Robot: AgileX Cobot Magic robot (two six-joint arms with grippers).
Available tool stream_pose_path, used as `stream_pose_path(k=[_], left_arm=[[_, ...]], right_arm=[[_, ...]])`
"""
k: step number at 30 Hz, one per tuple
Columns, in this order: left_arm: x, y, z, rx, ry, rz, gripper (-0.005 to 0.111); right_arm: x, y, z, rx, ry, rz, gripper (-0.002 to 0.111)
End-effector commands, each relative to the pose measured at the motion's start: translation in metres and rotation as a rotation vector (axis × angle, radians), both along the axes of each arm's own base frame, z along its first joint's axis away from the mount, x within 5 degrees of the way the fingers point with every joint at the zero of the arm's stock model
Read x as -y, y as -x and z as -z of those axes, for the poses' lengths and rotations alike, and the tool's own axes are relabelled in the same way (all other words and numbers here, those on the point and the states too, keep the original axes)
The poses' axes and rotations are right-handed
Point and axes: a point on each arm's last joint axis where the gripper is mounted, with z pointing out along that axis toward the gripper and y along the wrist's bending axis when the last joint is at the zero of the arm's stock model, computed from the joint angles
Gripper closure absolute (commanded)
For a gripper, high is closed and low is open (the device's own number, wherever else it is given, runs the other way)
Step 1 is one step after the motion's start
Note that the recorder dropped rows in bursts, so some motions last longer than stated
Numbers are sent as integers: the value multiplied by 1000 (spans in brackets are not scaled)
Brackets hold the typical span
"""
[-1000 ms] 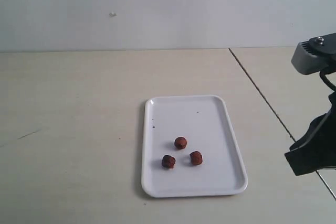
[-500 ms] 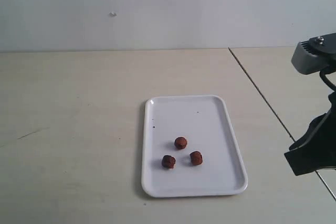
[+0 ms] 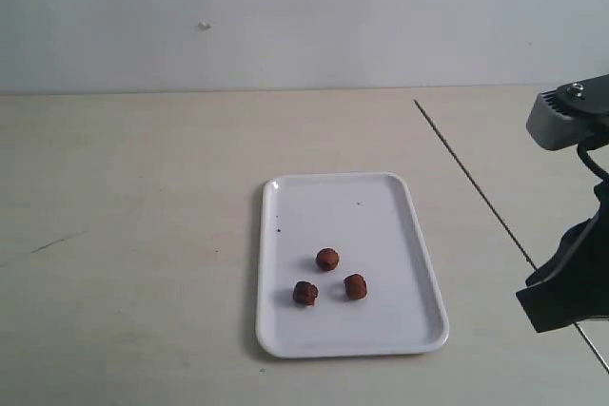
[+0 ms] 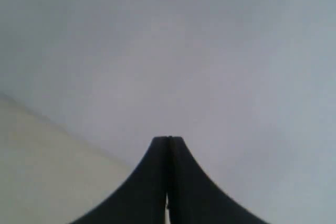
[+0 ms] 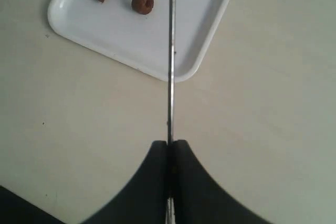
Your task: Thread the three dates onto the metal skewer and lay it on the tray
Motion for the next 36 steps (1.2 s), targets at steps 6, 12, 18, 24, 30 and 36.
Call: stream_pose_path(k=[6, 12, 18, 24, 30, 36], left_arm=[[4, -132, 6, -1120, -268, 242, 107], [77, -183, 35, -1352, -332, 638, 107], [153, -199, 49, -1373, -534, 736, 107], [205, -208, 57, -1347, -681, 739, 107], [230, -219, 73, -1341, -731, 777, 95], [248, -232, 92, -1321, -723, 788, 67]], right_arm=[[0, 1, -1, 6, -6, -6, 108], [0, 2, 0, -2, -1, -7, 108], [0, -7, 11, -58, 54, 8, 108], [-9, -33, 49, -255, 147, 15, 108], [-16, -57, 71, -369, 222, 6, 108], [-15, -61, 84, -425, 274, 6, 108]])
